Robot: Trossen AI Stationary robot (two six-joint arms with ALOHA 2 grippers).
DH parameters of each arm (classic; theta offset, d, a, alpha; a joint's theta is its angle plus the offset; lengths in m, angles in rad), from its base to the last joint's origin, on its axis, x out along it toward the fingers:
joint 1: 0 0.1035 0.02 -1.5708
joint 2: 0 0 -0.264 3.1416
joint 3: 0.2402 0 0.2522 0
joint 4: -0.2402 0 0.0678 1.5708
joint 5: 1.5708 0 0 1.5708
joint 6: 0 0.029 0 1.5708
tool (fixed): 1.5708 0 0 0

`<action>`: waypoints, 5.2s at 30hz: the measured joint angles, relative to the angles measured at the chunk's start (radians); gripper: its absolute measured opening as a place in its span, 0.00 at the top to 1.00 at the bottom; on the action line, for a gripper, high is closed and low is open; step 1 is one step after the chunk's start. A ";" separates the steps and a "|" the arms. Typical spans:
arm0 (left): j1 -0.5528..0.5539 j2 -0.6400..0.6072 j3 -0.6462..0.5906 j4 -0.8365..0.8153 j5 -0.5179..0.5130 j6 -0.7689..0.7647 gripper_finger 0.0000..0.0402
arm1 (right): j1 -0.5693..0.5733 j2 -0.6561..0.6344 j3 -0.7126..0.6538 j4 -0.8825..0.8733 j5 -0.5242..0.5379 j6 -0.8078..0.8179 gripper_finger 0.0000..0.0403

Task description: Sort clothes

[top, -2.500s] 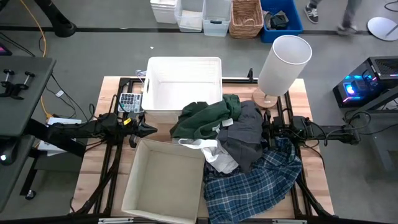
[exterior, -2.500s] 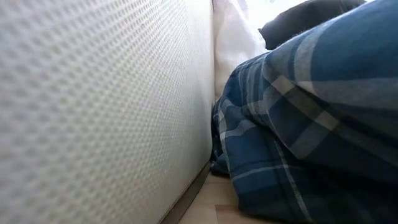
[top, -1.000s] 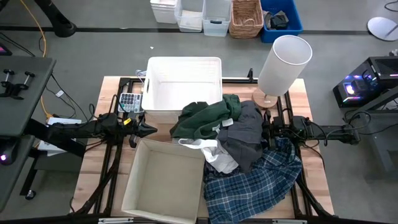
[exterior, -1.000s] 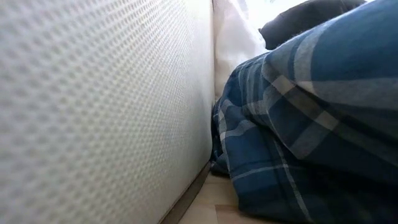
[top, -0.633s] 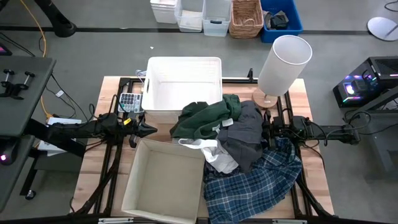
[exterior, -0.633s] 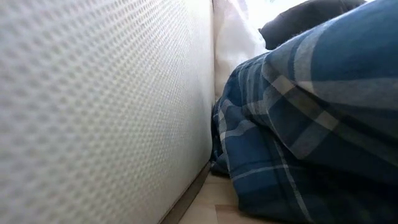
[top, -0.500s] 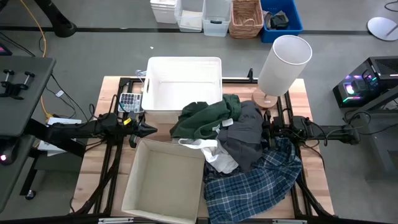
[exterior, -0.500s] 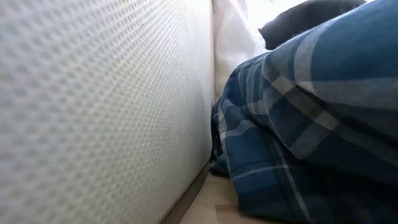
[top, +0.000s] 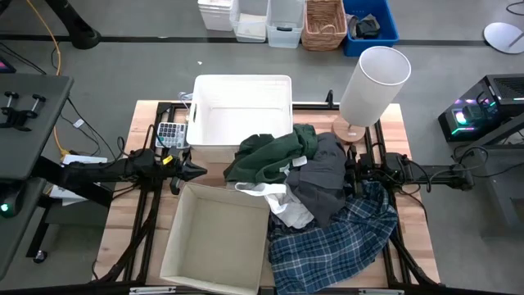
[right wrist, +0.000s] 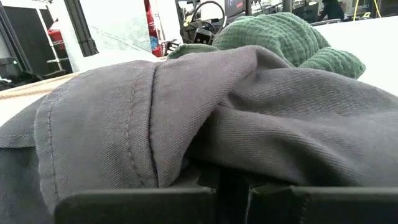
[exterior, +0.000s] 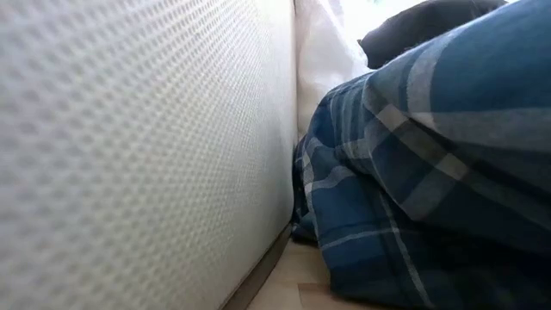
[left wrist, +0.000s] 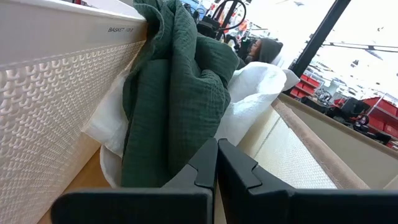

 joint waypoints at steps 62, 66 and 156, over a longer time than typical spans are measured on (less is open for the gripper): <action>0.000 0.000 0.000 0.000 0.000 0.000 1.00 | 0.000 0.000 0.000 0.000 0.000 0.000 1.00; 0.000 0.000 0.000 0.000 0.000 0.000 1.00 | 0.000 0.000 0.000 0.000 0.000 0.000 1.00; 0.000 0.000 0.000 0.000 0.000 0.000 1.00 | 0.001 0.578 0.900 -0.517 -0.124 0.306 1.00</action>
